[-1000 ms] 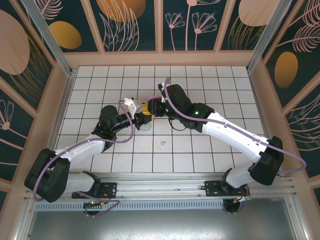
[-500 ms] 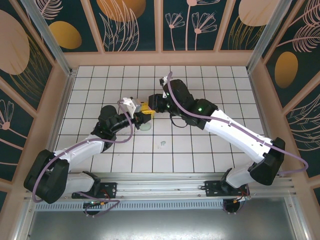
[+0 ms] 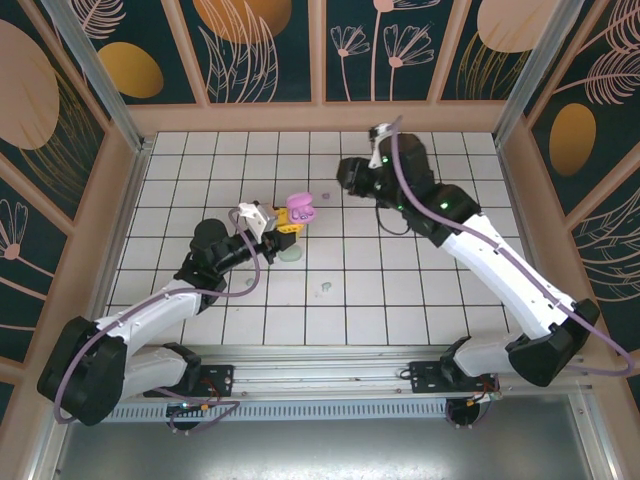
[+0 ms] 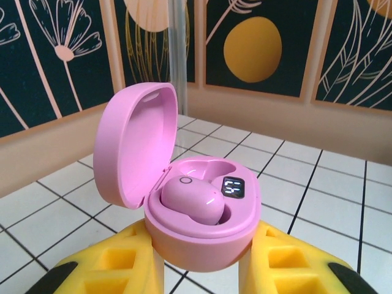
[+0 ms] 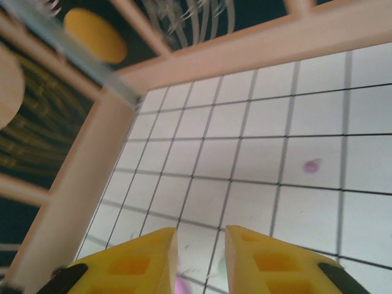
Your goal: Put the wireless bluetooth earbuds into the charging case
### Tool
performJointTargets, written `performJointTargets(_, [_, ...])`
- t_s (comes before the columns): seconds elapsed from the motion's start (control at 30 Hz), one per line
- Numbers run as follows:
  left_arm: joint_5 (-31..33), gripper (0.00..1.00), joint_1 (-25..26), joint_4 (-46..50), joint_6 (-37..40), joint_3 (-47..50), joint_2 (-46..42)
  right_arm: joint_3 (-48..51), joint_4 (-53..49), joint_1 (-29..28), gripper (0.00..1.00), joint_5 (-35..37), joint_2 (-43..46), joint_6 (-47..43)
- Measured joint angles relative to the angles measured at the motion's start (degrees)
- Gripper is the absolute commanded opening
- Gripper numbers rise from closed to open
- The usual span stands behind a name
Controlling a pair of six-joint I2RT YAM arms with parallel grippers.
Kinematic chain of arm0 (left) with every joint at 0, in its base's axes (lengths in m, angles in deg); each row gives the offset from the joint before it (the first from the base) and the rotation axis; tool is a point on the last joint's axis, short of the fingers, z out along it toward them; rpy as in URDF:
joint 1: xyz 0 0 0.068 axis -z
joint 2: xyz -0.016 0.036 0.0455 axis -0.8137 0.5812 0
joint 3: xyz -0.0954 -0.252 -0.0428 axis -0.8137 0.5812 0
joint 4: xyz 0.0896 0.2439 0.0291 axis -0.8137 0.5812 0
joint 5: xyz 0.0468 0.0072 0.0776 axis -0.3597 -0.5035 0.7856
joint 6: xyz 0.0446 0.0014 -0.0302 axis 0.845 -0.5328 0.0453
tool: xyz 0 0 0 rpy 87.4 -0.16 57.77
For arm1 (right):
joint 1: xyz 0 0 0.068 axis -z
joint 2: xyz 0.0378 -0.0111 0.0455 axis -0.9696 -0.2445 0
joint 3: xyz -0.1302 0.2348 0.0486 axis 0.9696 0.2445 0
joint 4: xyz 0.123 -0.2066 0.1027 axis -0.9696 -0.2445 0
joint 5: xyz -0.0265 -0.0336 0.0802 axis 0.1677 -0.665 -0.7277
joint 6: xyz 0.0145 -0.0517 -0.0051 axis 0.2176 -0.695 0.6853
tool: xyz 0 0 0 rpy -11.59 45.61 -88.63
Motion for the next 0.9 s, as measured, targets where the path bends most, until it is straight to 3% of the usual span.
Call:
performJointTargets(0.23, [1.6,0.00,0.0,2.9,1.4,1.0,-2.4,4.5,0.3,9.7,0.27,-5.7,-4.1,0.1])
performJointTargets(0.5, [3.2,0.00,0.0,5.4,2.7,1.6,-5.2,2.8,1.0,11.5,0.21,-10.4,-22.3,-1.7])
performJointTargets(0.73, [4.1,0.00,0.0,6.4,2.9,2.4,-6.4,-11.1,-1.5,11.1,0.14,-12.9,-39.3,-12.7])
performJointTargets(0.9, [4.3,0.00,0.0,6.4,2.9,2.7,-6.4,-25.9,-6.6,9.3,0.12,-9.3,-50.4,-24.7])
